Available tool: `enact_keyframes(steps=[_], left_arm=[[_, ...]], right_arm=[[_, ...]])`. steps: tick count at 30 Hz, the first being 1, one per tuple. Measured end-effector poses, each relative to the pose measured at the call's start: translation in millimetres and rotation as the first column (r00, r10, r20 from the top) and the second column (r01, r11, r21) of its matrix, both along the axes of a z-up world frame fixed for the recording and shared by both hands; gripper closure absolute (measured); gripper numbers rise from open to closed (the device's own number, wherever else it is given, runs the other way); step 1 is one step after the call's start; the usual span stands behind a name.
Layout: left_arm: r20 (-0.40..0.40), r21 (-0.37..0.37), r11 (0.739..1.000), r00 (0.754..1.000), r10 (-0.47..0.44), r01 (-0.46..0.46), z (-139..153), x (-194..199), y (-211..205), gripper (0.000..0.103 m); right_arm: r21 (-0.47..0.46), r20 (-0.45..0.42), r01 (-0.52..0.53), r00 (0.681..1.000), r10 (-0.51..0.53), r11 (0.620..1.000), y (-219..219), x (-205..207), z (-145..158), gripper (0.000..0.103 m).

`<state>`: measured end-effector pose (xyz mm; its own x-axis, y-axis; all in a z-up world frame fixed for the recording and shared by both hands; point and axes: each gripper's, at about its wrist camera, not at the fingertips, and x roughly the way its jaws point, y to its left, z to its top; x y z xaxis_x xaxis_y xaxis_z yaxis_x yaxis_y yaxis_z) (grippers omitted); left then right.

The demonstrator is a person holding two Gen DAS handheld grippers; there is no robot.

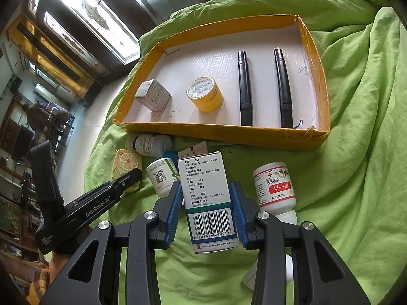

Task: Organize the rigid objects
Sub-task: 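Grasp the yellow cartoon tin with left tool while right grasps white-green medicine box, then carry tin and medicine box over the tray, lower tin and open left tool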

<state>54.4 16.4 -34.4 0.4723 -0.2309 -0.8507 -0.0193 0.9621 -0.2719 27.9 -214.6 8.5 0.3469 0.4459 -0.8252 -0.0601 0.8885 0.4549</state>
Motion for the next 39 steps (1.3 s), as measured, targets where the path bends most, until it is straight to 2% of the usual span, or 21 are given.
enact_keyframes(steps=[7, 12, 16, 26, 33, 39], left_arm=[[0.039, -0.032, 0.999, 0.999, -0.014, 0.015, 14.5, -12.7, 3.1, 0.083], [0.08, -0.022, 0.999, 0.996, -0.038, 0.04, 27.8, -21.5, -0.4, 0.085], [0.067, 0.017, 0.999, 0.997, -0.038, 0.037, 24.4, -19.0, -2.3, 0.085], [0.061, 0.042, 0.998, 0.997, -0.045, 0.042, 15.5, -6.3, -10.2, 0.085], [0.098, -0.041, 0.999, 0.995, -0.023, 0.027, 34.0, -13.2, 1.0, 0.085], [0.159, -0.08, 0.996, 0.987, -0.03, 0.044, 63.9, -13.8, 3.7, 0.085]], right_arm=[[0.012, 0.03, 0.024, 0.999, -0.024, 1.0, -6.5, -2.7, 8.3, 0.069], [0.023, 0.04, 0.046, 0.998, -0.047, 0.999, -11.3, -2.4, 10.2, 0.069], [0.026, 0.041, 0.044, 0.998, -0.045, 0.999, -9.8, -2.2, 10.3, 0.069], [0.028, 0.037, 0.042, 0.998, -0.043, 0.999, -8.0, -1.8, 8.5, 0.069], [0.04, 0.061, 0.059, 0.996, -0.061, 0.997, -12.2, -1.4, 13.4, 0.069], [0.049, 0.067, 0.081, 0.994, -0.084, 0.995, -17.2, 0.8, 15.3, 0.069]])
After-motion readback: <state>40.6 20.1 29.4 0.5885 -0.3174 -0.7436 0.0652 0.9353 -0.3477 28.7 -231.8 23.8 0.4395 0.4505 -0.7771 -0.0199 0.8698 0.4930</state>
